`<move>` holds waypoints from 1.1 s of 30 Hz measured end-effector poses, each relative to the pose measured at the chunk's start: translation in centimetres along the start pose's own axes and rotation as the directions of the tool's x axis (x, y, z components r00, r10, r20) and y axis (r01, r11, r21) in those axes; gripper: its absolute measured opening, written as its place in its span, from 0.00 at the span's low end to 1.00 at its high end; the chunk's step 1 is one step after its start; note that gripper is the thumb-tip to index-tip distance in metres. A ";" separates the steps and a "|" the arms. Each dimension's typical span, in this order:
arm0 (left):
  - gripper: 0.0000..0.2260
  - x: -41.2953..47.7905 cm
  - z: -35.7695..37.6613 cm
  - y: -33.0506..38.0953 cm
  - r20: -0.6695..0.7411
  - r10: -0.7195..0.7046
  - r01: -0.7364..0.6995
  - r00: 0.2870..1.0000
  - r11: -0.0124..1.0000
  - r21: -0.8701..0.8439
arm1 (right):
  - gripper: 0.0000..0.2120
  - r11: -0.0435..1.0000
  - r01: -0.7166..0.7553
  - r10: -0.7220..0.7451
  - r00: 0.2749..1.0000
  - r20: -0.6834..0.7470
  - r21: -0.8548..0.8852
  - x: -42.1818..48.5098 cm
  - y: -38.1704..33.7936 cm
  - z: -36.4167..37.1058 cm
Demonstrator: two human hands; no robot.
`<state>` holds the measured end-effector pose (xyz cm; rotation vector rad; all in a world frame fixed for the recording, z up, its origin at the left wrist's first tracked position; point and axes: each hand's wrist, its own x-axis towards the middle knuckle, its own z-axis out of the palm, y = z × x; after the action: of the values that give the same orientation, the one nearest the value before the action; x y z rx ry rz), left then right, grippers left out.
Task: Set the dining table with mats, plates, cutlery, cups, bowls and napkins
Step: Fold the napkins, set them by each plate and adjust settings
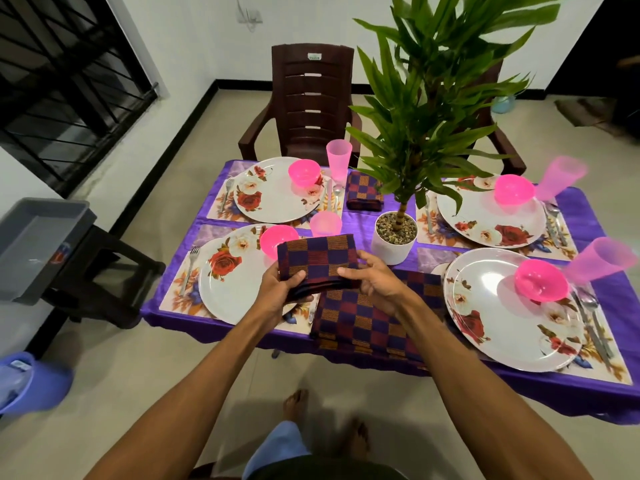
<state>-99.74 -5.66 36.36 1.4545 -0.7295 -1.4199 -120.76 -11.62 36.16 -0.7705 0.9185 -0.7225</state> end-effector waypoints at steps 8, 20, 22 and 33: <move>0.12 0.2 0.3 -0.4 0.047 0.006 -0.004 0.999 1.000 -0.031 | 0.17 0.998 0.054 -0.060 0.986 -0.158 -0.043 0.4 0.6 0.0; 0.17 -0.4 3.4 -2.5 0.043 -0.058 0.065 0.997 0.983 -0.174 | 0.15 0.988 0.047 -0.001 0.953 -0.303 0.146 0.4 1.4 1.0; 0.20 0.0 3.0 -2.4 0.054 -0.084 0.091 0.995 0.986 -0.141 | 0.14 0.996 0.036 -0.010 0.956 -0.293 0.085 -0.2 0.8 -0.2; 0.12 1.5 9.4 0.1 0.254 -0.025 0.016 0.967 0.999 0.035 | 0.20 0.998 0.032 -0.044 0.966 -0.254 -0.051 -3.9 -2.9 -6.7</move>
<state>-108.57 -9.10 36.93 1.3206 -0.9024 -1.6366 -128.92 -11.69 37.52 -0.7488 1.1596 -0.8500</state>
